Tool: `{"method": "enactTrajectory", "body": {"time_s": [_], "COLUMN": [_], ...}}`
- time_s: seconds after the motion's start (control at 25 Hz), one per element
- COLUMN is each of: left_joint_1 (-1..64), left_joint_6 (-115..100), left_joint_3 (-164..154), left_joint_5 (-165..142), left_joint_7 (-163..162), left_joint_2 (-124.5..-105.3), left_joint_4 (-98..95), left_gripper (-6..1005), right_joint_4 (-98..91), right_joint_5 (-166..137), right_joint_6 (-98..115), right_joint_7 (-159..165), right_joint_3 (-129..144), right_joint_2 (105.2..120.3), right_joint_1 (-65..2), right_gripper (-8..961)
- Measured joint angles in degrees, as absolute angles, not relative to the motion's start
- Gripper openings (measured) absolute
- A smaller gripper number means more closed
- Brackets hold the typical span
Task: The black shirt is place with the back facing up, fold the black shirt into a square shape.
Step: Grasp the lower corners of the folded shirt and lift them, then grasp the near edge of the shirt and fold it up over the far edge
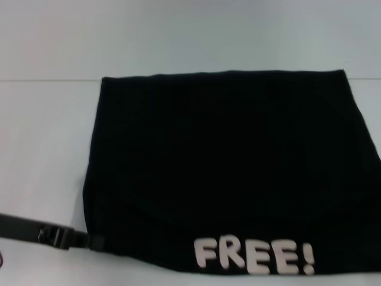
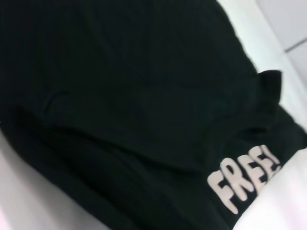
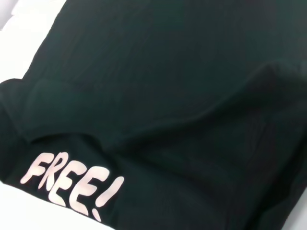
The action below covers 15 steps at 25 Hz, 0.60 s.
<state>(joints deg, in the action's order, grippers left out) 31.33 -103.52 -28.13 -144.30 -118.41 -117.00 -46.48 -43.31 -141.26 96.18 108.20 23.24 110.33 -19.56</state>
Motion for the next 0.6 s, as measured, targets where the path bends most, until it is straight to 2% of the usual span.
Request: {"method": "enactTrajectory", "body": {"time_s": [0.24,0.6], "left_joint_1": [29.9,28.0], "left_joint_6": [-111.9,-116.4], "left_joint_3": [-25.9,-23.4], "left_joint_5": [-144.3,-143.8], "left_joint_7": [-115.7,-114.4], "left_joint_2": [-117.24,-117.95], "left_joint_4": [-46.3,-46.0], "left_gripper": [109,119], "right_joint_4": [-43.7,-43.7], "right_joint_5": [-141.5,-144.6], "right_joint_6": [100.9,105.8], "right_joint_7": [105.2,102.7], "right_joint_3": [21.7,19.1], "right_joint_2": [109.24,108.78], "right_joint_1": [-15.9,-14.6], "right_gripper": [43,43]}}
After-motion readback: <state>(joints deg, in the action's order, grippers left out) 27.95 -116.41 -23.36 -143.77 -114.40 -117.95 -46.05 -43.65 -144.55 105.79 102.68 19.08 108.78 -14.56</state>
